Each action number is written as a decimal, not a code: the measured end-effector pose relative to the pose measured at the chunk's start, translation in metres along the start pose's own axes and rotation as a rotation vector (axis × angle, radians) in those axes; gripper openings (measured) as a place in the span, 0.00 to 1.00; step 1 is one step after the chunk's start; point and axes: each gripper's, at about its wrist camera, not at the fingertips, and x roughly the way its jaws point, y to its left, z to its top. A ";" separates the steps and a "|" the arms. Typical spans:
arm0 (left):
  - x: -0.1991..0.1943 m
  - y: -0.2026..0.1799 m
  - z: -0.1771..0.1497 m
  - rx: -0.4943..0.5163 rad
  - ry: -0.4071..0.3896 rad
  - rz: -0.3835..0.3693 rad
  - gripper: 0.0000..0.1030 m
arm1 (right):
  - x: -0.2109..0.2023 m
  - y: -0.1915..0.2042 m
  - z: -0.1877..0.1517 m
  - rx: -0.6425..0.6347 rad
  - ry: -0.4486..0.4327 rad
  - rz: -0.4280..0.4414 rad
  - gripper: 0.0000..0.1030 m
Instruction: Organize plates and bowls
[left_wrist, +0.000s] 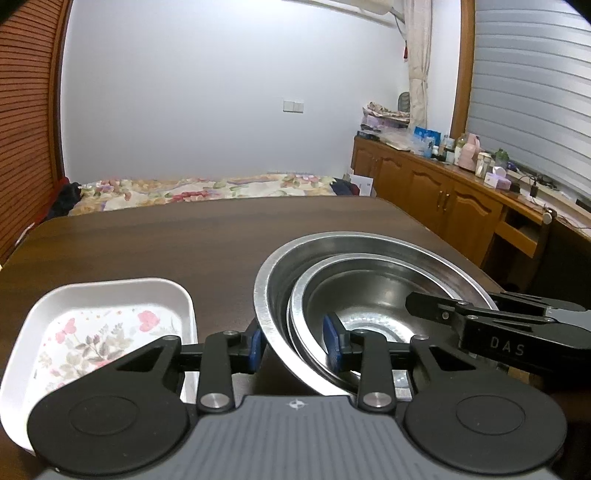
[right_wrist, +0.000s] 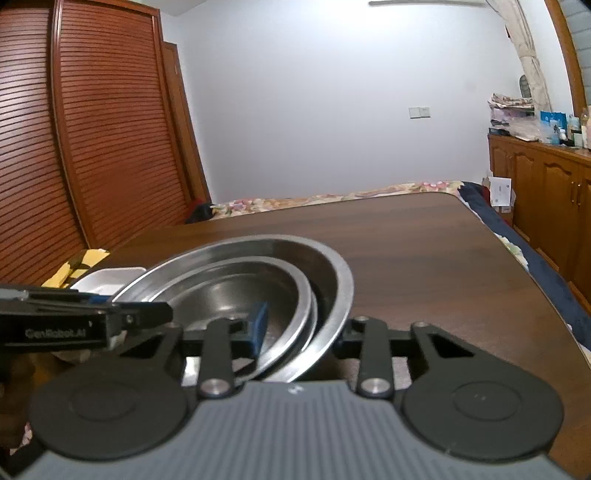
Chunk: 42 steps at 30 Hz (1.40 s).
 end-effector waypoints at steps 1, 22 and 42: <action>-0.001 0.000 0.002 0.002 -0.003 0.001 0.34 | -0.001 0.000 0.001 0.001 -0.002 0.001 0.34; -0.042 0.015 0.058 0.015 -0.060 0.002 0.34 | -0.010 0.014 0.047 -0.011 -0.063 0.048 0.34; -0.092 0.069 0.069 -0.032 -0.079 0.076 0.34 | -0.005 0.064 0.072 -0.053 -0.050 0.167 0.34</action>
